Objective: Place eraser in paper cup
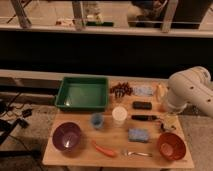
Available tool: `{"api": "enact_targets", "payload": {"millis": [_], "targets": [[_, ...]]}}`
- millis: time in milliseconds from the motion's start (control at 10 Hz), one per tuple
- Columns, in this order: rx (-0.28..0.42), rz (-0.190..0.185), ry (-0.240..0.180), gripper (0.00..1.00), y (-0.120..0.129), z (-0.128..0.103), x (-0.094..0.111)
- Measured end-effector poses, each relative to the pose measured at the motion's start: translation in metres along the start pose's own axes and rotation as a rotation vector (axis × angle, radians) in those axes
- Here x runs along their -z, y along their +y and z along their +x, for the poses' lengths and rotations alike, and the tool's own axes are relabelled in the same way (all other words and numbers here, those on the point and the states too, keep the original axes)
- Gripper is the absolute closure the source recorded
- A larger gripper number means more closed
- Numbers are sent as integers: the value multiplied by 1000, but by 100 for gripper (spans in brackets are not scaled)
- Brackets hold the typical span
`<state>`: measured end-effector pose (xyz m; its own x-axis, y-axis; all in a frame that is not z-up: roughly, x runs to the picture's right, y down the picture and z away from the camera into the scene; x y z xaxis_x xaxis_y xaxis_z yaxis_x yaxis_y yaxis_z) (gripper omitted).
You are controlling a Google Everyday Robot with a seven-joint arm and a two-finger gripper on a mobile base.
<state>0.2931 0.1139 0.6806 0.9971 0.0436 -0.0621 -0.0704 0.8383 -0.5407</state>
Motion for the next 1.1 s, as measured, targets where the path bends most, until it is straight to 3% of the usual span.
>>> {"api": "enact_targets", "payload": {"millis": [900, 1100], "targets": [[0, 0, 0, 20, 0, 0, 0], [23, 16, 5, 20, -3, -3, 1]]}}
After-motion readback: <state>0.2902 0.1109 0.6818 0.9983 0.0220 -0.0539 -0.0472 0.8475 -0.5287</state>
